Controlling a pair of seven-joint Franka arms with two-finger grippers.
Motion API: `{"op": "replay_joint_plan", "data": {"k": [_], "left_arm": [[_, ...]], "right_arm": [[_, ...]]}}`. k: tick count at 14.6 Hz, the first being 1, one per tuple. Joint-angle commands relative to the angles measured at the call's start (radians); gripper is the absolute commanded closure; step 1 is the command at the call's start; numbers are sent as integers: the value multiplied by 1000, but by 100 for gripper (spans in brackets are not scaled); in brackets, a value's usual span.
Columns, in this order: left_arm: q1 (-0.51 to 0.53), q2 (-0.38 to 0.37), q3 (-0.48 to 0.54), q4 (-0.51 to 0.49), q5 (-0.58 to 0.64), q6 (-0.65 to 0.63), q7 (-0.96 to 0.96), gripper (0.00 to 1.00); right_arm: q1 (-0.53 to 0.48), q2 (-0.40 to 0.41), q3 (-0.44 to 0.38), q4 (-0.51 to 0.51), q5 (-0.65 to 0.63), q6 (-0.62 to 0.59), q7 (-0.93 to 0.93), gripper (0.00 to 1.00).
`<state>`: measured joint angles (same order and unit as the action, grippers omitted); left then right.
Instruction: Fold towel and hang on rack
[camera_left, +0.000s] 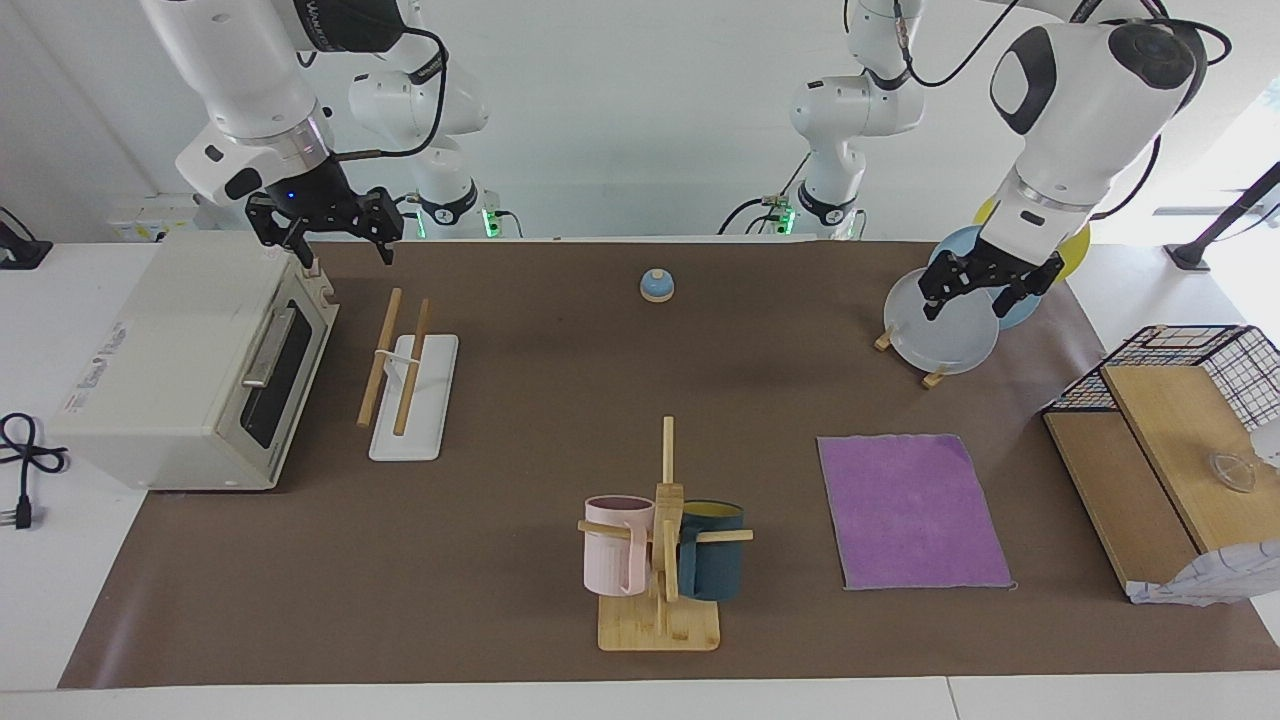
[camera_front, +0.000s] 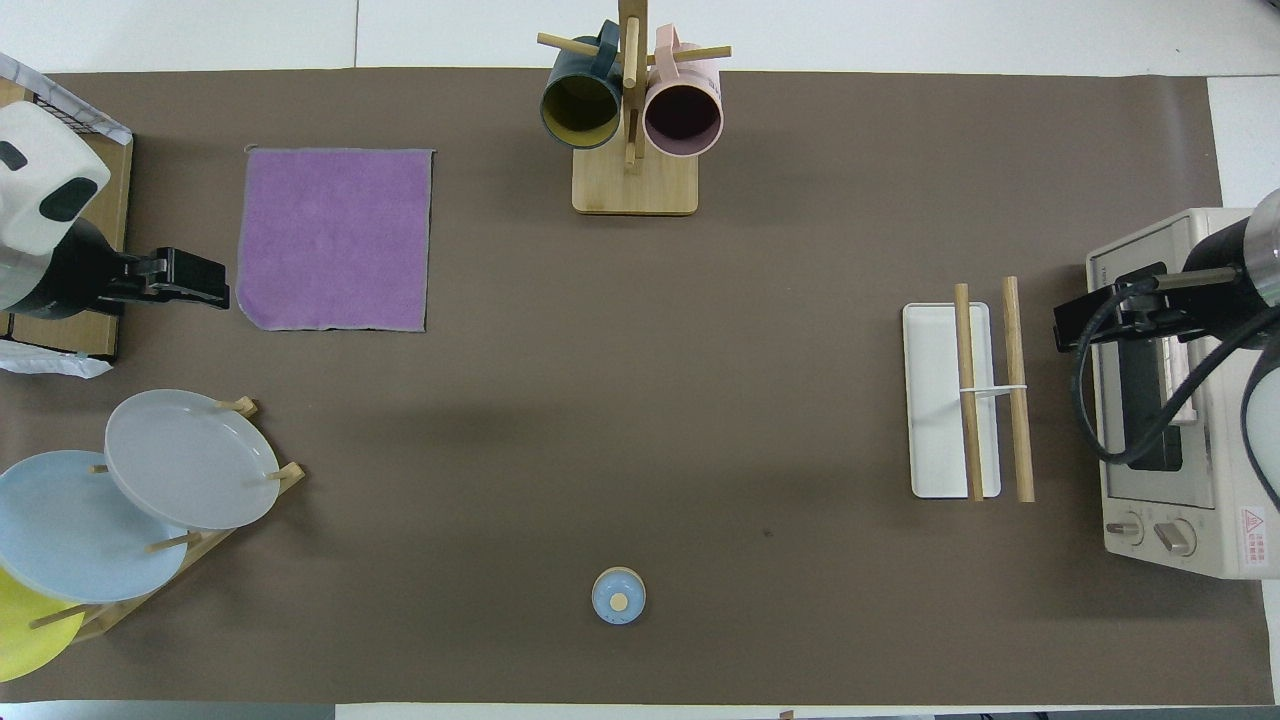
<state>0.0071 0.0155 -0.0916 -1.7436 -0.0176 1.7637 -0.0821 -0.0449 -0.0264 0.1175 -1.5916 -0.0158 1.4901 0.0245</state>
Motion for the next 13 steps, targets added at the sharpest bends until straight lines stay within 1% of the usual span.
{"op": "replay_joint_plan", "data": {"k": [1, 3, 4, 5, 6, 7, 11, 13], "left_arm": [[42, 104, 3, -25, -7, 100, 4, 0], [100, 184, 1, -48, -8, 195, 11, 0], [129, 199, 1, -86, -8, 267, 16, 1], [139, 207, 1, -133, -8, 354, 18, 9], [140, 211, 1, -180, -8, 431, 21, 4], [143, 219, 3, -213, -8, 503, 19, 0], [136, 302, 1, -203, -8, 565, 8, 0], [136, 313, 1, -201, -8, 571, 8, 0]], "right_arm": [[-7, -12, 7, -4, 4, 7, -26, 0], [-7, -12, 7, -4, 4, -2, -26, 0], [-7, -12, 7, -4, 5, -5, -26, 0], [-7, -12, 7, -5, 5, -4, -26, 0], [-7, -12, 7, -4, 7, 1, -26, 0], [-7, -12, 7, -4, 8, 2, -26, 0], [-9, -23, 5, -19, 11, -2, -26, 0], [-9, -21, 7, -14, 11, -1, -26, 0]]}}
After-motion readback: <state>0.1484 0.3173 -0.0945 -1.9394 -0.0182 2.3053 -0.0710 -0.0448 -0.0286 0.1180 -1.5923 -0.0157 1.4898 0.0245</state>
